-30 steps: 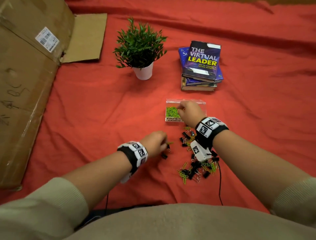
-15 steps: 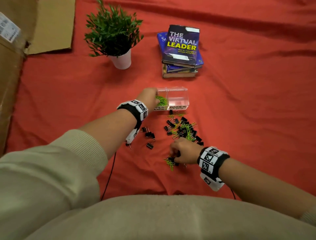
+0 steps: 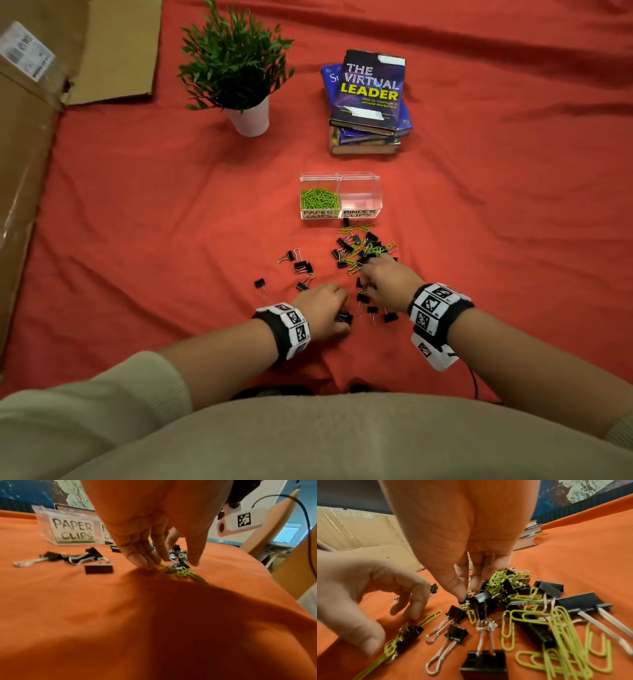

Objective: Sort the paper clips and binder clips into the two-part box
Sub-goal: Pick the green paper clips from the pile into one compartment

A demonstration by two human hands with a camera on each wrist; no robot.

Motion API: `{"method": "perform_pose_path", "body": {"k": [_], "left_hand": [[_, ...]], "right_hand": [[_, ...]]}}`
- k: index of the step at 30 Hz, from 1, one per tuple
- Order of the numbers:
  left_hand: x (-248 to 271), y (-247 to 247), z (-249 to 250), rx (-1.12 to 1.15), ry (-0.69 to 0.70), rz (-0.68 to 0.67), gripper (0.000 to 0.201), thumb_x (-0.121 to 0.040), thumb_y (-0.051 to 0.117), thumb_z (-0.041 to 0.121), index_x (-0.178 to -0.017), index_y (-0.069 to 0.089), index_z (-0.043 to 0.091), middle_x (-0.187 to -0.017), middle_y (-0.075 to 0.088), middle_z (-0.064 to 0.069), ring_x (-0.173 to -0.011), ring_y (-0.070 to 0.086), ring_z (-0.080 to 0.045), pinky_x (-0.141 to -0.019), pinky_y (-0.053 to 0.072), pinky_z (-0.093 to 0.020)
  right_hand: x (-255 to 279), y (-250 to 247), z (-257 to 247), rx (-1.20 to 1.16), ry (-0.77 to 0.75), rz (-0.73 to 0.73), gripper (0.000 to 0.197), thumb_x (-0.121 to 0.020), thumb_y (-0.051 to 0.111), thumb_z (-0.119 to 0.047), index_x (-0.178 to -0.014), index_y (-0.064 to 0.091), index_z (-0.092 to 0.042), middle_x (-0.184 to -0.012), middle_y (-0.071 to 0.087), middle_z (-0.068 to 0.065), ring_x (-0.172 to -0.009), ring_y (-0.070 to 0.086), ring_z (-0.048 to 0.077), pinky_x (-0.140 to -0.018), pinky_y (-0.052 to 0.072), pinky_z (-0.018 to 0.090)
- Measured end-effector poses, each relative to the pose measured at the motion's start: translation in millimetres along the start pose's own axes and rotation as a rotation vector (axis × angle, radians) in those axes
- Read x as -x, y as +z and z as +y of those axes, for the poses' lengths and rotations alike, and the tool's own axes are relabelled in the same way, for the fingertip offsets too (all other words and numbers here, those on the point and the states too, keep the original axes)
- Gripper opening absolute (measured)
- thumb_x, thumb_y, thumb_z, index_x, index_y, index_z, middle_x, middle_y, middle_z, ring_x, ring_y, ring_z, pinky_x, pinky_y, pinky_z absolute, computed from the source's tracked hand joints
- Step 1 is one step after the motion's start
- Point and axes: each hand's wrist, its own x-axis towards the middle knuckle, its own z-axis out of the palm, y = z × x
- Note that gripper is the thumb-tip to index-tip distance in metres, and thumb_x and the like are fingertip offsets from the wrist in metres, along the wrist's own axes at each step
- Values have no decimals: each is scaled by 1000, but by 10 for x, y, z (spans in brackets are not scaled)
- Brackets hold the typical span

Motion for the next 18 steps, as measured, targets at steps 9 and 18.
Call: {"method": "perform_pose_path", "body": {"k": [9,18], "left_hand": [[-29,-4,-151,80,14,20,24,-89,59,25,-106,55,8,-115,56,-11,-110,54,-29,-88,43,-38],[-61,-297,-579,234,-160,192,18,-88,58,14,-105,60,12,-112,60,-8,-107,55,-27,-89,42,-33]], "right_hand": [[-47,125,-19,20,-52,-40,29,-82,53,-6,-110,59,-12,-110,56,4,-108,44,23,-93,43,36],[-115,158,72,-53,-32,35,26,-84,44,2,-97,60,-14,-98,60,3,-98,52,22,-79,46,31]]}}
